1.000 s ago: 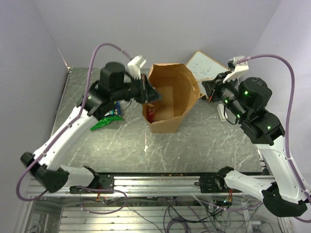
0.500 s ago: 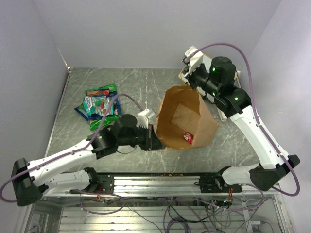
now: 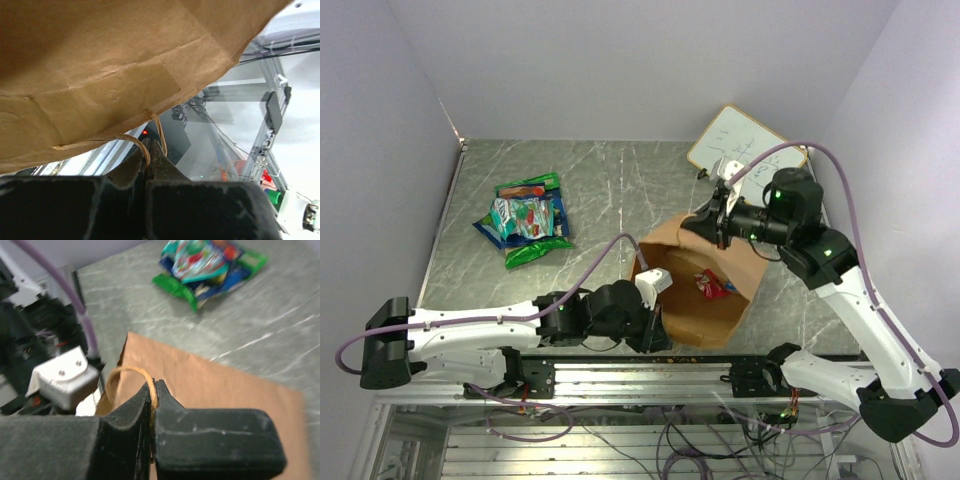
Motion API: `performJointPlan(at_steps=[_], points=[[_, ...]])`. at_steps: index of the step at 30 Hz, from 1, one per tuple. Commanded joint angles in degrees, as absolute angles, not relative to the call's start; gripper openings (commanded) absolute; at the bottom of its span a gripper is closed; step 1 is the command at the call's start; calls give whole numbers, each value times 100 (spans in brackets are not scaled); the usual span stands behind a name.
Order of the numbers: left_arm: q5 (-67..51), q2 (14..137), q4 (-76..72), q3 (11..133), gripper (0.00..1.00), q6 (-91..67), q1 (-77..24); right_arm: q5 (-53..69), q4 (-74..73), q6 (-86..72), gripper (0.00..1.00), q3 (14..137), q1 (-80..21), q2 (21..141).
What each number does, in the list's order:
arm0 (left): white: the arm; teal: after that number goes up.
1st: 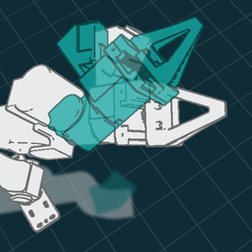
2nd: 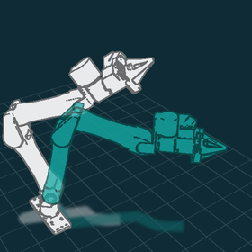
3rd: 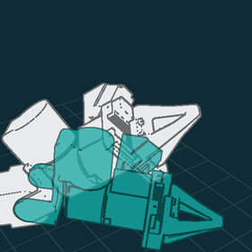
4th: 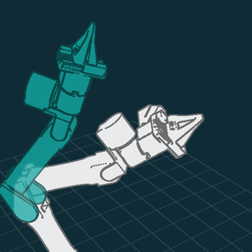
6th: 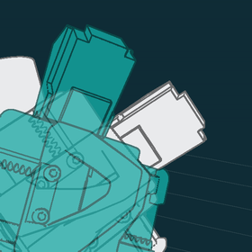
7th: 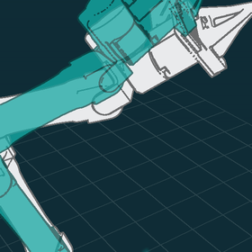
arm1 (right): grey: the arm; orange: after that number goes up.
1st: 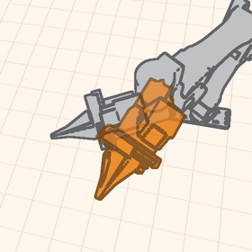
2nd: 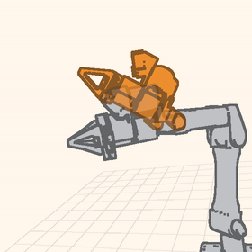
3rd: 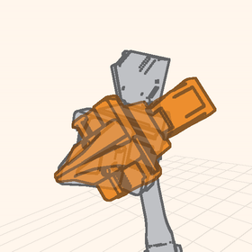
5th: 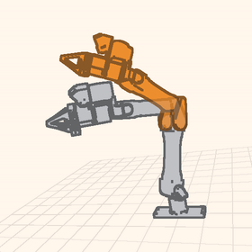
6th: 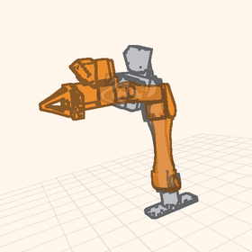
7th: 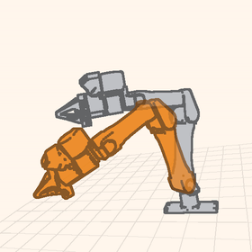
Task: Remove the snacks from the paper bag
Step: Adjust the paper bag at the center of the board, then take out the snack from the paper bag.
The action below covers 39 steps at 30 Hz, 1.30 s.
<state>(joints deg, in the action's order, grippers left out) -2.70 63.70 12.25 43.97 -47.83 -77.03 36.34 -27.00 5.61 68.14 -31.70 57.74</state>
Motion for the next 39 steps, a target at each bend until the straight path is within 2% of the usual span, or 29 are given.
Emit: performJointPlan(at_steps=[1, 5, 7, 10, 13, 14, 16, 24, 27, 33, 39], points=[[217, 5879, 1595, 4028, 20, -4849, -7787, 4146, -1938, -943, 0, 5987, -3223, 5237], [551, 5464, 2192, 4174, 47, -4685, -7783, 3972, -1837, -1220, 0, 5803, -3235, 5168], [677, 5274, 2444, 4403, 54, -4544, -7785, 3682, -1800, -1268, 0, 5811, -3234, 5141], [841, 5048, 2674, 4800, 58, -4294, -7787, 3164, -1735, -1395, 0, 5885, -3234, 5167], [1001, 4918, 2718, 5098, 85, -4138, -7787, 2958, -1475, -1652, 0, 5874, -3234, 5258], [1141, 4905, 2710, 5160, 86, -4144, -7797, 2897, -1356, -1747, 0, 5867, -3234, 5290], [1394, 4909, 2577, 5164, 82, -4104, -7848, 2766, -1119, -1858, 0, 5850, -3232, 5312], [2898, 5523, 548, 4646, 44, -3358, -8584, 2470, -1176, -1682, 0, 6051, -3234, 5382], [3412, 6134, 22, 4708, 37, -3037, -8919, 2410, -1242, -1599, 0, 6090, -3234, 5359], [4067, 7155, -1036, 4482, 31, -2562, -9001, 2384, -1313, -1535, 0, 6132, -3234, 5366], [4146, 8408, -1578, 4751, 31, -2372, -8824, 2456, -1505, -1431, 0, 6231, -3234, 5371]])
